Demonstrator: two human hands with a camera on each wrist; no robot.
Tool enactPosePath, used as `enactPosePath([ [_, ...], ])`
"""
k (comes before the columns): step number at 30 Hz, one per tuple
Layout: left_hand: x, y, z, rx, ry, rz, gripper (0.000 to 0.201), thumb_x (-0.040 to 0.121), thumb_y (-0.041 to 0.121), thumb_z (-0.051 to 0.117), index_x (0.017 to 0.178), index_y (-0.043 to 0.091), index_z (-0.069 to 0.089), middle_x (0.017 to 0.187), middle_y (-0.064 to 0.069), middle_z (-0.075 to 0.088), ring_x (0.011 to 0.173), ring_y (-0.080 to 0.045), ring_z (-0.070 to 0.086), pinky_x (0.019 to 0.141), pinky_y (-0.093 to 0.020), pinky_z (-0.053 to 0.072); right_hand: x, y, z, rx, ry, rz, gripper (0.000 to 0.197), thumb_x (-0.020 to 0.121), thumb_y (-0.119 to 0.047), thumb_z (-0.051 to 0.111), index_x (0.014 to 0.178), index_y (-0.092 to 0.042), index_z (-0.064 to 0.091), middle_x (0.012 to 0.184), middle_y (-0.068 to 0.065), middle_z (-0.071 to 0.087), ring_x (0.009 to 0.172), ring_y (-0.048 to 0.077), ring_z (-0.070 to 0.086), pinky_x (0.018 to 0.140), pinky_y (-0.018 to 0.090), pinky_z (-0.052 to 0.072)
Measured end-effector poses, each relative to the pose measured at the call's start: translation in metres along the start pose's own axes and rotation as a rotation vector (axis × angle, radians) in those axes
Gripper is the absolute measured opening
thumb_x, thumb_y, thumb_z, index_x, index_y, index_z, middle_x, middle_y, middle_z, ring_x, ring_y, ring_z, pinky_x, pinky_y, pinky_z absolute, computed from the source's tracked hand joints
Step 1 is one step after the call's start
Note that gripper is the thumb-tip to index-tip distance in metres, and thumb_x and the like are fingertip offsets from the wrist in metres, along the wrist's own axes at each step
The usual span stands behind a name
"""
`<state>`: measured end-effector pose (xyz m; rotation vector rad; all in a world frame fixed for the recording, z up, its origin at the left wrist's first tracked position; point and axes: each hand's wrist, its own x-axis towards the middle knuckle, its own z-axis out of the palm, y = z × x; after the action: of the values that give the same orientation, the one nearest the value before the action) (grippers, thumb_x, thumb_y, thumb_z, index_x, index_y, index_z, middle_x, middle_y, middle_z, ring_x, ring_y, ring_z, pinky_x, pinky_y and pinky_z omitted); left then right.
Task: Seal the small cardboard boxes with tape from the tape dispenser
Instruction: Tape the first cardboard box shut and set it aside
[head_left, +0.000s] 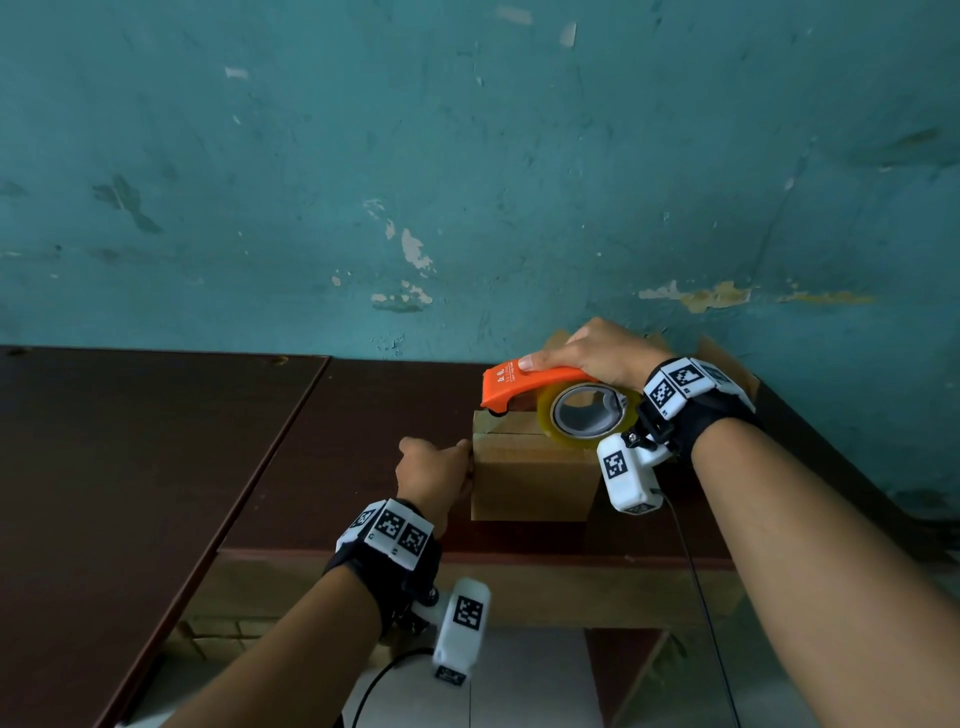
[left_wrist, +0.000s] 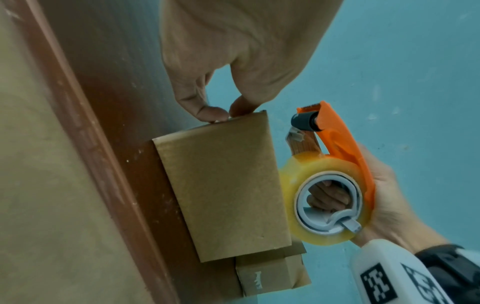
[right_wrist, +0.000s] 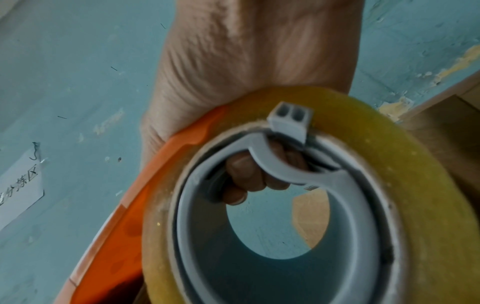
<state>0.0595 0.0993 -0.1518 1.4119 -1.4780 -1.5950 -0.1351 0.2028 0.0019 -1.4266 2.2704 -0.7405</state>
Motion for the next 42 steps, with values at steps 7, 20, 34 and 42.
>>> enactPosePath([
  [7, -0.005, -0.002, -0.002, 0.038, 0.019, 0.097, 0.026, 0.094, 0.035, 0.063, 0.108, 0.015, 0.068, 0.106, -0.007, 0.071, 0.092, -0.022, 0.070, 0.073, -0.038, 0.061, 0.002, 0.003, 0.001, -0.003, -0.004, -0.001, 0.062, 0.072, -0.075, 0.081, 0.065, -0.018, 0.056, 0.064, 0.004, 0.061, 0.058, 0.019, 0.058, 0.073, 0.035, 0.046],
  [20, -0.010, 0.048, 0.023, 0.181, -0.145, 0.215, 0.029, 0.081, 0.036, 0.049, 0.098, 0.022, 0.069, 0.103, -0.009, 0.072, 0.099, -0.031, 0.069, 0.095, -0.053, 0.058, 0.007, 0.008, -0.001, 0.009, -0.023, 0.005, 0.066, 0.062, -0.081, 0.082, 0.061, -0.020, 0.055, 0.061, 0.003, 0.060, 0.055, 0.020, 0.057, 0.071, 0.034, 0.044],
  [34, -0.002, 0.042, 0.024, 0.477, -0.147, 0.272, 0.028, 0.106, 0.023, 0.043, 0.112, 0.009, 0.066, 0.122, -0.019, 0.067, 0.113, -0.037, 0.063, 0.089, -0.037, 0.049, 0.019, -0.004, -0.002, -0.161, -0.103, 0.011, 0.066, 0.068, -0.083, 0.078, 0.062, -0.020, 0.058, 0.061, 0.000, 0.062, 0.060, 0.019, 0.060, 0.074, 0.035, 0.046],
  [42, -0.001, 0.046, 0.022, 0.512, -0.173, 0.279, 0.038, 0.108, 0.030, 0.036, 0.119, 0.013, 0.068, 0.119, -0.014, 0.069, 0.108, -0.032, 0.065, 0.092, -0.038, 0.053, 0.020, -0.003, -0.011, -0.219, -0.158, -0.010, 0.064, 0.070, -0.083, 0.076, 0.066, -0.020, 0.063, 0.061, -0.004, 0.064, 0.063, 0.016, 0.063, 0.072, 0.030, 0.047],
])
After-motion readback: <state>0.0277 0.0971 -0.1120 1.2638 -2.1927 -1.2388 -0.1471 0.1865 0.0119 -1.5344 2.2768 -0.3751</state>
